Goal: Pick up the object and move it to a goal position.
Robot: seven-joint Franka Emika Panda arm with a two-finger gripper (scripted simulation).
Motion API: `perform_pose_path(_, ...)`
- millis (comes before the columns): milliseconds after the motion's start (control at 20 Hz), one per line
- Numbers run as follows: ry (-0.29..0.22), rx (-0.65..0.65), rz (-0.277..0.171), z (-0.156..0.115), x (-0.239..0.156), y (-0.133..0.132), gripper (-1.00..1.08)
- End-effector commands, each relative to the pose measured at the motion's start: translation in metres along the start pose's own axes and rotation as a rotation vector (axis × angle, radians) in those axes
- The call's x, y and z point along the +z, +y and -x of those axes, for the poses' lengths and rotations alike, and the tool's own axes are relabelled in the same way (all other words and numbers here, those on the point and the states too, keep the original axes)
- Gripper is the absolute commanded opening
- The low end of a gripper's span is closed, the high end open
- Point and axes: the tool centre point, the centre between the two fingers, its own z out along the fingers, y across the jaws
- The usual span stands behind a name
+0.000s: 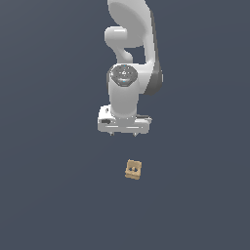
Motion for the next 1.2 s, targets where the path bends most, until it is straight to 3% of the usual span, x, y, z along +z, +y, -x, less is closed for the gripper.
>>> perform_pose_path(0, 0.000, 0.000, 0.000, 0.000, 0.000, 0.000, 1.00)
perform_pose_path(700, 0.018, -0.045, 0.024, -0.005, -0.002, -0.003, 1.00)
perform_pose_path(1150, 0.023, -0.008, 0.017, -0.028, 0.006, -0.011, 1.00)
